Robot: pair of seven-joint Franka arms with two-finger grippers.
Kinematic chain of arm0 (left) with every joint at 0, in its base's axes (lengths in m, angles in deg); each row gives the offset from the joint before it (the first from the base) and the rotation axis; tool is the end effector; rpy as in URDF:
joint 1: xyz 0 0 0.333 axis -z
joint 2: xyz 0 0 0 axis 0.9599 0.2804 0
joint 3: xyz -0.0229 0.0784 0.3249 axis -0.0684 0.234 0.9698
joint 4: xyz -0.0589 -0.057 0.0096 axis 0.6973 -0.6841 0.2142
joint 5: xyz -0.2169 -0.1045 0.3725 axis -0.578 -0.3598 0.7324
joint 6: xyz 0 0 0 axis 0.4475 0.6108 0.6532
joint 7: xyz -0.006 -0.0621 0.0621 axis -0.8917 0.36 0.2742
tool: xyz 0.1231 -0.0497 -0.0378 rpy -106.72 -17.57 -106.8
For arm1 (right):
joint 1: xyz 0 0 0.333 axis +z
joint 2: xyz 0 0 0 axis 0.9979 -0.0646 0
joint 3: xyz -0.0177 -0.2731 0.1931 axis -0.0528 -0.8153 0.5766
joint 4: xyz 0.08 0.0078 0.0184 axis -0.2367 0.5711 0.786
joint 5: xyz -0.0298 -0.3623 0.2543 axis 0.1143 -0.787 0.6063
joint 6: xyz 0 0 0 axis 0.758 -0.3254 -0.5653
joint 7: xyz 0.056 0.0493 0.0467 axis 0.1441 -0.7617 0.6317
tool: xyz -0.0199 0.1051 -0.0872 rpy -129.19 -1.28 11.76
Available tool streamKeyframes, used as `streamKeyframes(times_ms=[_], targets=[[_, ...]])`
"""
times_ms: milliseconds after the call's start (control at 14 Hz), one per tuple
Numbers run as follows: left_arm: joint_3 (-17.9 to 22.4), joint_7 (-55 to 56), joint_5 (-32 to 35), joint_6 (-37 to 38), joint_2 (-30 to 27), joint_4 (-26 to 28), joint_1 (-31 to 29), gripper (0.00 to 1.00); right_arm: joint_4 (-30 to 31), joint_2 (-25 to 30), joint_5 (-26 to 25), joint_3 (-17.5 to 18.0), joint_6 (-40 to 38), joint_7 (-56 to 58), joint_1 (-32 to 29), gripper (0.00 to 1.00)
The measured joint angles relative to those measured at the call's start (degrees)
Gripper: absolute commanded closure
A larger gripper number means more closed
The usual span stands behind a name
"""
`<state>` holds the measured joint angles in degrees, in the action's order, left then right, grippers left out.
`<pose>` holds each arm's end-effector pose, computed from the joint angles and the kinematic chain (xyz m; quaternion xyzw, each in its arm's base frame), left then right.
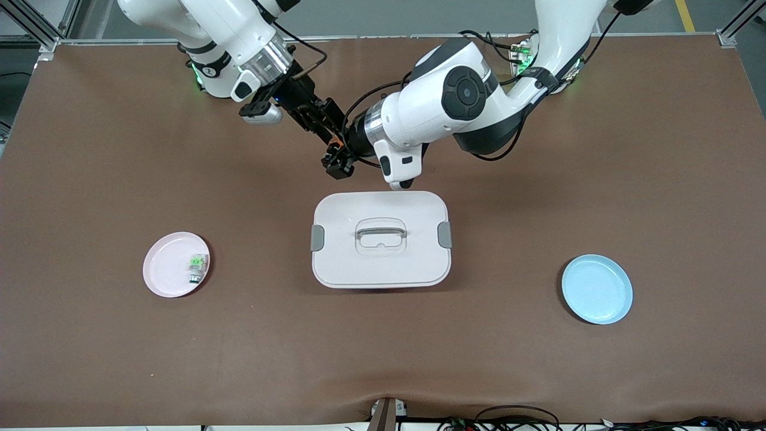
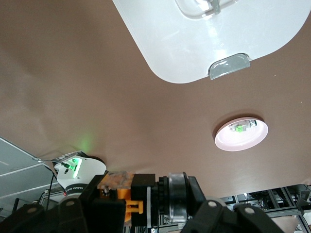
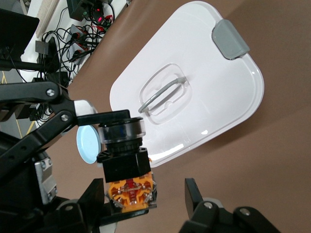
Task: Transfer orange switch to right arm and place
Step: 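Bring the switch above the box while the right gripper reaches it, then grasp the switch with the right gripper and open the left gripper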
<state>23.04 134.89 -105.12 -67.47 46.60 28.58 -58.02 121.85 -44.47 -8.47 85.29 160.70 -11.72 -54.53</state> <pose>0.5365 -0.5857 0.4738 0.7884 0.5169 -0.2631 0.2050 0.4382 0.3919 0.4579 -0.9052 0.2602 -0.1033 0.3198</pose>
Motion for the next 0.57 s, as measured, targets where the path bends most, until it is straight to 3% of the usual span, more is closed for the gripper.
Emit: streamKeyframes(times_ms=[143,214,429,500,571], targets=[[0.06,0.00,0.00,0.00,0.13,0.02,0.00,0.87,-0.96,-0.61,-1.33,0.05,0.19,0.13,0.01,1.00],[0.11,-0.01,-0.03,-0.01,0.14,-0.04,-0.08,0.79,-1.19,-0.83,-1.64,-0.01,0.20,0.13,0.00,1.00],[0.19,-0.01,-0.03,0.04,0.14,-0.14,-0.33,0.69,-1.96,-1.49,-1.74,-0.07,0.19,0.14,0.00,1.00],[0.21,-0.01,-0.03,0.06,0.14,-0.15,-0.38,0.59,-2.11,-1.66,-1.76,-0.08,0.19,0.15,0.00,1.00],[0.23,-0.01,-0.03,0.06,0.14,-0.15,-0.41,0.40,-2.20,-1.76,-1.76,-0.09,0.20,0.17,0.00,1.00]])
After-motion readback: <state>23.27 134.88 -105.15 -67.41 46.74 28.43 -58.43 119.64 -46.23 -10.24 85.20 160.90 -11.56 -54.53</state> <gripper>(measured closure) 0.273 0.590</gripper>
